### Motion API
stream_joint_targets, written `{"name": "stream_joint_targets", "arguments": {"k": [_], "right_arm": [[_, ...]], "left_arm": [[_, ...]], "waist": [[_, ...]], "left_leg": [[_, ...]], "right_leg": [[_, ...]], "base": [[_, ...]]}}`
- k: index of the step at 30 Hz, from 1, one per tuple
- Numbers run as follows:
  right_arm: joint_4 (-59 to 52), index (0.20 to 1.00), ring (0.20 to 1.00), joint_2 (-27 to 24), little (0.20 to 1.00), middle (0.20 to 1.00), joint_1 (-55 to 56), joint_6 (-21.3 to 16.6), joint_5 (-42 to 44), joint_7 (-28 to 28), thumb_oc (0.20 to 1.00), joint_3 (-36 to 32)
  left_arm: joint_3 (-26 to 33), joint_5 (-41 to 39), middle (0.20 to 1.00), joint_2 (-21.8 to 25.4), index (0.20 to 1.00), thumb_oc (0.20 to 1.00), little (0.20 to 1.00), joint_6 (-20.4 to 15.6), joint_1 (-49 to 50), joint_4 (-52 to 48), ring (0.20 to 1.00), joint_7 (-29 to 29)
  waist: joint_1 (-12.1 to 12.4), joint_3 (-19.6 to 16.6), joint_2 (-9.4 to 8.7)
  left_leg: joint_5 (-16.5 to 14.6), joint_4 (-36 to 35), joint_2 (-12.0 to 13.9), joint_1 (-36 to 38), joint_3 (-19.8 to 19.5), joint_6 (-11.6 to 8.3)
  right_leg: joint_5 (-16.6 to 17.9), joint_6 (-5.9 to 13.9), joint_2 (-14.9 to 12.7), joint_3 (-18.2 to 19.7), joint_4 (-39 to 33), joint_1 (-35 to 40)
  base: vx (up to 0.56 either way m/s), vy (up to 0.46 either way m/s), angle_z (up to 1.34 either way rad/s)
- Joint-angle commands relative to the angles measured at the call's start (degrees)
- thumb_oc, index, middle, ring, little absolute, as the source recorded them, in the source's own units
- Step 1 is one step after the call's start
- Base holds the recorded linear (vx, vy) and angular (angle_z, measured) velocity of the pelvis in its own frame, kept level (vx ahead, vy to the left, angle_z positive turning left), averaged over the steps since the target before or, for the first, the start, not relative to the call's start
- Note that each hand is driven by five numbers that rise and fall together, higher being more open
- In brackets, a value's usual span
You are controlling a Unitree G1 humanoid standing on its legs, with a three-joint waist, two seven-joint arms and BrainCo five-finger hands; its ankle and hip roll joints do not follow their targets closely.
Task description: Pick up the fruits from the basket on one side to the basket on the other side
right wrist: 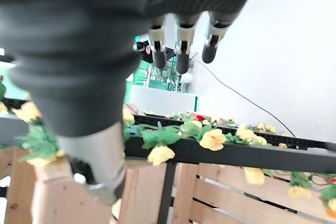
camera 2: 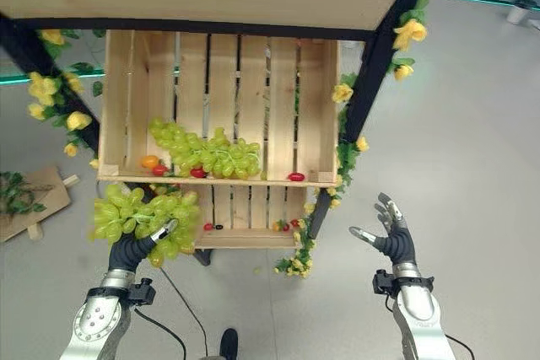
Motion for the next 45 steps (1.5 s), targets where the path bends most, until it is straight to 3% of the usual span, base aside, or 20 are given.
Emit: {"name": "stream_joint_targets", "arguments": {"k": [1, 7, 9, 13, 20, 27, 34, 37, 38, 45], "right_arm": [[-1.26, 1.000, 1.000, -3.34, 1.000, 1.000, -2.56, -3.92, 1.12, -1.27, 1.000, -3.00], [-0.32, 1.000, 1.000, -4.37, 1.000, 1.000, -3.48, -4.70, 1.58, -2.12, 1.000, -3.76], [-0.06, 1.000, 1.000, -4.86, 1.000, 1.000, -3.33, -5.02, 1.60, -2.40, 1.000, -3.82], [0.10, 1.000, 1.000, -5.29, 1.000, 1.000, -3.39, -5.50, 1.94, -2.46, 1.000, -3.65], [0.86, 1.000, 1.000, -5.65, 1.000, 1.000, -4.96, -6.11, 1.60, -3.05, 1.000, -2.53], [0.92, 1.000, 1.000, -5.65, 1.000, 1.000, -5.26, -5.14, 0.96, -2.58, 1.000, -0.84], [1.91, 1.000, 1.000, -5.00, 1.000, 1.000, -5.17, -4.22, 0.91, -1.64, 1.000, 0.97], [2.32, 1.000, 1.000, -4.74, 1.000, 1.000, -4.90, -3.61, 1.44, -0.94, 1.000, 2.45], [2.64, 1.000, 1.000, -4.80, 1.000, 1.000, -4.96, -3.32, 1.78, -0.78, 1.000, 3.08], [2.75, 1.000, 1.000, -4.32, 1.000, 1.000, -4.75, -2.58, 1.65, -0.43, 1.000, 3.41]], "left_arm": [[4.08, -3.32, 0.200, 2.96, 0.200, 0.200, 0.200, -5.36, -1.80, -5.79, 0.200, -1.46], [5.28, -4.28, 0.200, 3.98, 0.200, 0.200, 0.200, -5.92, -1.68, -8.38, 0.200, -1.51], [5.46, -4.63, 0.200, 4.04, 0.200, 0.200, 0.200, -6.27, -2.24, -9.16, 0.200, -1.20], [5.26, -3.88, 0.200, 4.09, 0.200, 0.200, 0.200, -6.65, -3.23, -9.99, 0.200, -1.17], [3.57, -2.81, 0.200, 3.57, 0.200, 0.200, 0.200, -7.25, -6.35, -13.01, 0.200, -1.09], [0.60, -3.41, 0.200, 3.84, 0.200, 0.200, 0.200, -6.07, -12.53, -15.24, 0.200, -1.07], [-2.12, 2.42, 0.200, 6.31, 0.200, 0.200, 0.200, -5.62, -24.31, -13.84, 0.200, 2.37], [-5.14, 3.04, 0.200, 6.47, 0.200, 0.200, 0.200, -5.24, -32.77, -9.93, 0.200, 4.55], [-6.73, 3.51, 0.200, 6.71, 0.200, 0.200, 0.200, -4.97, -37.28, -7.43, 0.200, 5.78], [-9.16, 7.06, 0.200, 7.76, 0.200, 0.200, 0.200, -4.25, -43.90, -2.05, 0.200, 7.53]], "waist": [[0.80, -0.16, 0.42], [3.27, 1.09, 0.47], [4.62, 1.98, 0.39], [6.91, 3.09, 1.16], [8.18, 3.85, 2.80], [4.80, 3.24, 2.85], [0.50, 2.02, 2.19], [-2.40, 0.09, 1.47], [-3.40, -0.44, 1.59], [-5.98, -2.34, 0.74]], "left_leg": [[-5.92, 6.19, 3.04, -0.22, -2.67, -2.41], [-4.52, 7.95, 3.62, -2.35, -7.47, -4.18], [-4.46, 8.46, 4.07, -2.92, -10.23, -5.55], [-2.05, 7.56, 4.44, -3.82, -13.57, -6.93], [0.81, 4.91, 5.68, -2.79, -14.80, -8.91], [0.65, 3.70, 6.98, -0.43, -12.23, -8.82], [-0.47, 3.35, 7.90, 0.65, -9.07, -8.05], [-1.38, 3.28, 8.38, 1.10, -6.84, -7.65], [-0.63, 3.19, 8.49, 0.82, -5.62, -7.10], [-2.38, 3.55, 8.20, 1.99, -1.40, -6.12]], "right_leg": [[-5.16, -2.30, 0.17, -3.32, 11.33, -8.25], [-8.50, -3.64, 0.60, -8.03, 15.59, -8.46], [-11.48, -4.33, 1.14, -9.67, 17.70, -8.16], [-13.12, -5.64, 1.74, -13.37, 18.80, -7.70], [-14.37, -6.92, 2.88, -15.69, 18.62, -6.32], [-15.16, -7.61, 3.57, -13.49, 19.05, -5.74], [-14.81, -7.40, 4.02, -10.35, 18.62, -6.17], [-13.87, -7.06, 4.44, -8.15, 16.42, -5.59], [-11.76, -6.79, 4.51, -7.95, 14.98, -5.81], [-8.85, -5.29, 4.27, -4.06, 10.83, -4.94]], "base": [[-0.06, -0.121, 0.76], [-0.05, -0.122, 0.71], [0.01, -0.213, 0.62], [-0.03, -0.139, 0.63], [-0.03, -0.066, 0.22], [0.00, -0.028, -0.09], [0.01, 0.014, -0.29], [0.02, 0.051, -0.35], [-0.05, 0.098, -0.39], [0.03, 0.079, -0.42]]}}
